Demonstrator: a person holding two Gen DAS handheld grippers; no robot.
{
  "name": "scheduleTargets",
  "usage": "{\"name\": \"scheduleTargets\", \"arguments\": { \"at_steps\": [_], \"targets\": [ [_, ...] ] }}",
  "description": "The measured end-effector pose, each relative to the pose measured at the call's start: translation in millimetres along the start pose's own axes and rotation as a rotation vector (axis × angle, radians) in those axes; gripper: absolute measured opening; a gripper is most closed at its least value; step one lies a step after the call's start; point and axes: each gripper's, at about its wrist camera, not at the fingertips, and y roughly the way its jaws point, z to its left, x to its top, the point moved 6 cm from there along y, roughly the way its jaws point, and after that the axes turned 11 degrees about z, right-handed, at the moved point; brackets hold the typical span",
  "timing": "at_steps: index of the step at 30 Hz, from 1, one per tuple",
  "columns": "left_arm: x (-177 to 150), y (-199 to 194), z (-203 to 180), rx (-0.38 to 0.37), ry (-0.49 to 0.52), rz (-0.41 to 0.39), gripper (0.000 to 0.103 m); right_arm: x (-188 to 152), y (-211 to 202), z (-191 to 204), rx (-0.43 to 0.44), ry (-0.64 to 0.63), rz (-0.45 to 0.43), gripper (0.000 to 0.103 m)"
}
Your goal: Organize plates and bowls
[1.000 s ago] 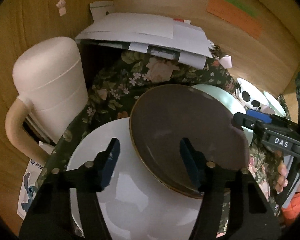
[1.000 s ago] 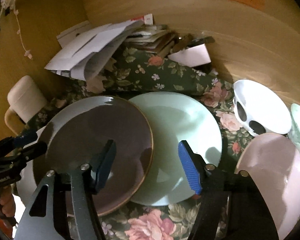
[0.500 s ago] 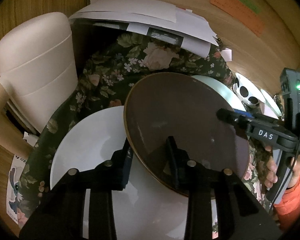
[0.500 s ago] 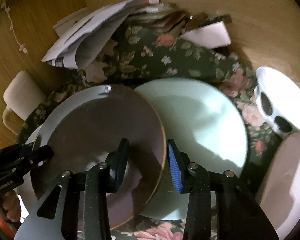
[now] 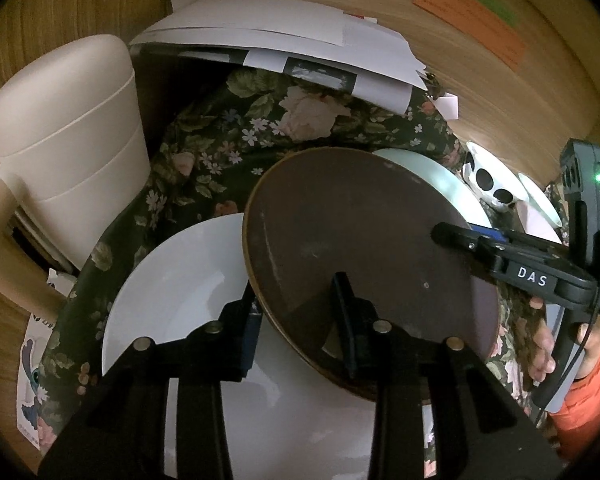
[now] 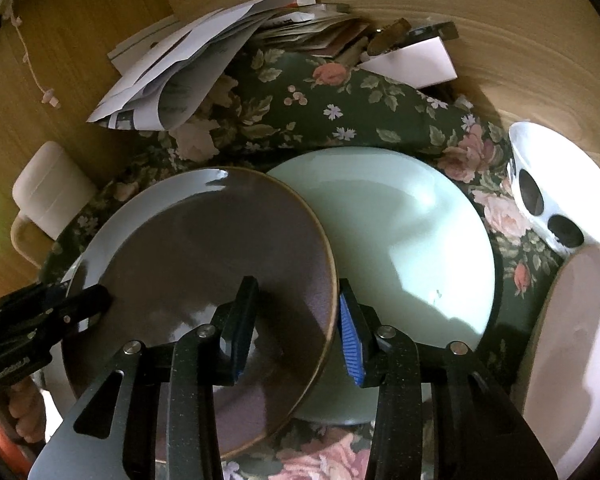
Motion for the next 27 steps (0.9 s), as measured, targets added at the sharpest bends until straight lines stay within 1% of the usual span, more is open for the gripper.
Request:
{"name": "scheduleTargets", "arguments": {
  "at_steps": [7,14,20,27],
  "targets": [
    [-3,-7,-6,-0.018,0.012,-0.008,0.034,-11,-16,0,-0.005,0.01,-0.023,0.035],
    [-8,-19,-14,-0.025,0.031,-0.034,0.034,-22,-43,2,-0.013,0.011,-0.062,0.035],
    [-13,-39,-28,-0.045,0.053,-0.066,0.034,-35,-72,-1,-0.019,0.017,-0.109,0.035],
    [-23,-56,-44,-0.061,0.077,-0.091,0.034,-51,-93,2,-0.025,0.038,-0.161,0.035]
  ]
}}
